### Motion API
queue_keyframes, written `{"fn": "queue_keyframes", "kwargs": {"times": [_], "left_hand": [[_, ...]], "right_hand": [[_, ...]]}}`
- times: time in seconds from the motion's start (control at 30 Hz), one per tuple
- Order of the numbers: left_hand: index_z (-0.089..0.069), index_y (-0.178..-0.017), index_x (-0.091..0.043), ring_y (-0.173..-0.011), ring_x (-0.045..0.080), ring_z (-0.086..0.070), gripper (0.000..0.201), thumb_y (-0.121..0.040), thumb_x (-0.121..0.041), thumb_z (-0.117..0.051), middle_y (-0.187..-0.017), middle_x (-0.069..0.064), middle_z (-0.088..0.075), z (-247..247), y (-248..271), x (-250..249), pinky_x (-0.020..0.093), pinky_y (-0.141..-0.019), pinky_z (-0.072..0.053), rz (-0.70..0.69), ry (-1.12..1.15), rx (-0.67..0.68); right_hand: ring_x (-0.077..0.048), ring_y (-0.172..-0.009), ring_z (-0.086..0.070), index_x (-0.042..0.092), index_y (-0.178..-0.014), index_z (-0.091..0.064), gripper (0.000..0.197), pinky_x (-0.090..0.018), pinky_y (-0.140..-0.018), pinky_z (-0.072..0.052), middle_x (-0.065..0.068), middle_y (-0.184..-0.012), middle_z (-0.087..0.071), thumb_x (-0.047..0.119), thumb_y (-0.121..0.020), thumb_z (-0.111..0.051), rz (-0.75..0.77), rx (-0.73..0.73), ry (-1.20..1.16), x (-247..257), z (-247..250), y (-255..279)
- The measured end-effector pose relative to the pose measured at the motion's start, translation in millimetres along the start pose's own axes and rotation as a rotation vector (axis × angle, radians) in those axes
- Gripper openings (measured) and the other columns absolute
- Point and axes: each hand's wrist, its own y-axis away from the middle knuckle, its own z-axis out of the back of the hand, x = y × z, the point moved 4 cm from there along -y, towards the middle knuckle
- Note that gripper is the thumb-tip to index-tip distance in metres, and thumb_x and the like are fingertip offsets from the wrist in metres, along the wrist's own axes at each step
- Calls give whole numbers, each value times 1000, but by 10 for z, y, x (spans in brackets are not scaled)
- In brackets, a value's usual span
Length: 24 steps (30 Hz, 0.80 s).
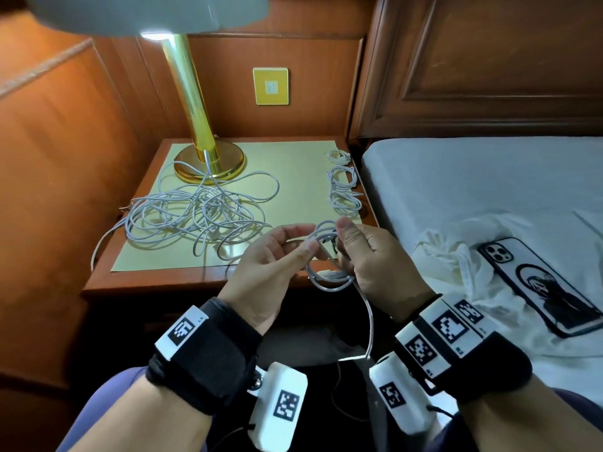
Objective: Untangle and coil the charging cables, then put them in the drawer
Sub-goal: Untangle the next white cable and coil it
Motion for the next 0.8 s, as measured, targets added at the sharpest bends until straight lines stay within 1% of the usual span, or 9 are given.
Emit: {"fn": "queue_keyframes", "kwargs": {"times": [0.1,0.2,0.27,0.33,0.43,0.57,0.63,0.7,0.8], "left_hand": [[-58,-119,1,-71,16,-64,37,-82,-6,-66,-79,10,-67,-36,1,-1,24,-69,-54,24,150,46],[-62,-115,0,-72,13,-65,38,-77,2,-59,-80,7,-69,-80,-2,-28,25,-73,-52,73,246,78],[-65,-113,-3,-73,11,-64,34,-78,-5,-63,-80,3,-68,-103,5,-43,28,-80,-47,86,228,77],[-63,-113,-6,-73,11,-62,37,-77,-14,-67,-77,0,-66,-115,5,-47,28,-80,-48,71,160,83],[-56,-107,-12,-64,14,-62,39,-71,0,-65,-69,-1,-62,-100,-9,-21,29,-72,-54,5,-65,62],[-55,-98,-26,-71,14,-57,33,-70,-12,-67,-92,-1,-58,5,-25,-43,34,-67,-51,-182,-558,-97],[-56,-88,-25,-70,28,-62,26,-73,-14,-74,-90,2,-56,60,-42,-58,40,-66,-55,-203,-529,-174],[-59,-77,-26,-71,38,-67,17,-74,-20,-75,-78,3,-64,71,-48,-68,52,-74,-58,-204,-499,-177],[-67,-73,-19,-69,26,-68,19,-84,-5,-73,-72,7,-71,54,-40,-63,52,-83,-59,-162,-434,-134]], "right_hand": [[-14,-55,-51,10,-77,-62,57,-37,-61,-46,5,-56,-54,57,-99,-38,48,-31,73,40,-40,12],[-5,-48,-41,21,-63,-48,48,-22,-54,-37,13,-48,-46,49,-100,-39,70,-103,100,72,1,12],[-5,-46,-40,22,-62,-45,47,-19,-52,-35,15,-46,-43,44,-103,-40,66,-112,109,76,22,17],[-4,-47,-40,21,-63,-45,47,-18,-51,-34,15,-46,-43,43,-104,-40,67,-100,113,68,25,26],[-5,-48,-38,20,-65,-46,46,-23,-53,-35,11,-50,-42,43,-104,-40,68,-90,110,61,31,26],[-7,-51,-41,15,-70,-51,48,-28,-58,-38,7,-55,-46,46,-103,-39,45,-116,136,43,52,8],[-5,-50,-42,18,-68,-51,47,-26,-58,-37,8,-56,-47,47,-103,-38,57,-131,160,59,76,2],[-5,-49,-43,24,-64,-47,46,-23,-56,-35,8,-54,-46,47,-103,-38,89,-153,179,82,107,-1],[-6,-48,-42,25,-62,-44,47,-22,-53,-34,9,-51,-45,47,-103,-38,118,-167,206,79,136,-7]]}}
